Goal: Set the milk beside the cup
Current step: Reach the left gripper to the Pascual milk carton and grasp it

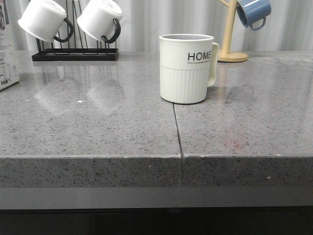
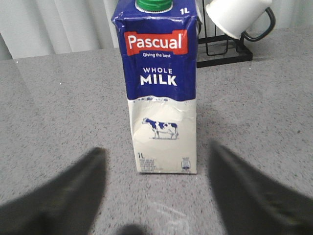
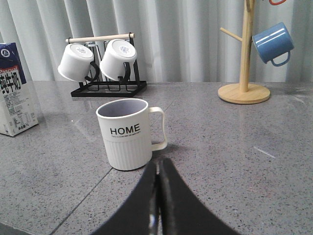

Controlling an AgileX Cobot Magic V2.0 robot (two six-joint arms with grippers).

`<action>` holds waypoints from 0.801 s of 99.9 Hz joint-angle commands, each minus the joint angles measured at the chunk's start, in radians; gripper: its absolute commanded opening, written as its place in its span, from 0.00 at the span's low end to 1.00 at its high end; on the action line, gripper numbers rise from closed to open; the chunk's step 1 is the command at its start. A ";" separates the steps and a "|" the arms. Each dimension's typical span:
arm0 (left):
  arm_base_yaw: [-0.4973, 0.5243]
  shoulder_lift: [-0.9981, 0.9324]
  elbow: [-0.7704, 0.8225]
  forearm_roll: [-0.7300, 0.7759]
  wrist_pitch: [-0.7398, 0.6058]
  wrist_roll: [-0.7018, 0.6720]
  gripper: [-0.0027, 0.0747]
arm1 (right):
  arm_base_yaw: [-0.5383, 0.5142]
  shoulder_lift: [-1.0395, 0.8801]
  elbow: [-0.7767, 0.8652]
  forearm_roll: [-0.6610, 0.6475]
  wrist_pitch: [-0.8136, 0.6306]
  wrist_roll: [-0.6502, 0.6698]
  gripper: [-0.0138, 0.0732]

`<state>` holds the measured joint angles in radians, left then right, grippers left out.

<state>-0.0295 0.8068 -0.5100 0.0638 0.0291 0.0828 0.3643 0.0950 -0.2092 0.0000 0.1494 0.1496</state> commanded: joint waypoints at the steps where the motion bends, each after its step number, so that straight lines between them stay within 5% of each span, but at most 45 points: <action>1: 0.000 0.061 -0.039 -0.013 -0.164 -0.008 0.88 | -0.001 0.012 -0.025 -0.013 -0.072 -0.001 0.08; 21: 0.000 0.168 -0.049 -0.070 -0.331 -0.008 0.90 | -0.001 0.012 -0.025 -0.013 -0.072 -0.001 0.08; 80: 0.000 0.396 -0.219 -0.106 -0.342 -0.015 0.90 | -0.001 0.012 -0.025 -0.013 -0.072 -0.001 0.08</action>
<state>-0.0295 1.1946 -0.6791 -0.0263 -0.2270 0.0807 0.3643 0.0950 -0.2092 0.0000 0.1494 0.1496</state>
